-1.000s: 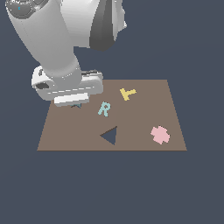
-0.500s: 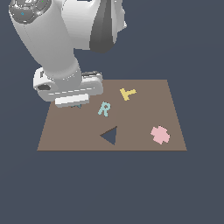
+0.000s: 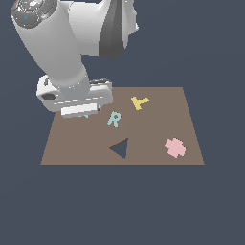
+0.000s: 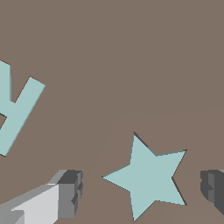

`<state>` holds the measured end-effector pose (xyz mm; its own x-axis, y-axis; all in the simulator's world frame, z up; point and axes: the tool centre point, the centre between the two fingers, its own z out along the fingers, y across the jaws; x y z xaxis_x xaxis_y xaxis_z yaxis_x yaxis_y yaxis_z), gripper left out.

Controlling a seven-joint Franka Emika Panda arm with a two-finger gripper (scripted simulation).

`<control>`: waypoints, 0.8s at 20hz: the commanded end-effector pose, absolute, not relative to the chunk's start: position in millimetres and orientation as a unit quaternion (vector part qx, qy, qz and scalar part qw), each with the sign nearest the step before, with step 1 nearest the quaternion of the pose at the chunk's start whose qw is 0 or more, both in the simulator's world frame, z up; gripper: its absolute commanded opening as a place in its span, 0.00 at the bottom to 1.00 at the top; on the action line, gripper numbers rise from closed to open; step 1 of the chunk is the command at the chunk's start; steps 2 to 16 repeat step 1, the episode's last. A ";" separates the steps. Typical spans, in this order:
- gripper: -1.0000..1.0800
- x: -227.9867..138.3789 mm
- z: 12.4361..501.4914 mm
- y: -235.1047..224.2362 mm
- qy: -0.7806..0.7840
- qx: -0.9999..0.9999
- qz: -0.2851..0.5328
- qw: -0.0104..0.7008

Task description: Insert a designated object into the corresponding slot on a board.

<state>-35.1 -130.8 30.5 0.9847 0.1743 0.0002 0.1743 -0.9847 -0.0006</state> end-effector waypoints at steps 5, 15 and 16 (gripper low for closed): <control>0.96 -35.0 30.5 -130.8 -0.088 -0.996 0.000 0.000; 0.96 -35.0 30.5 -130.8 -0.088 -0.996 0.000 0.000; 0.96 -35.0 30.5 -130.8 -0.088 -0.996 0.000 0.000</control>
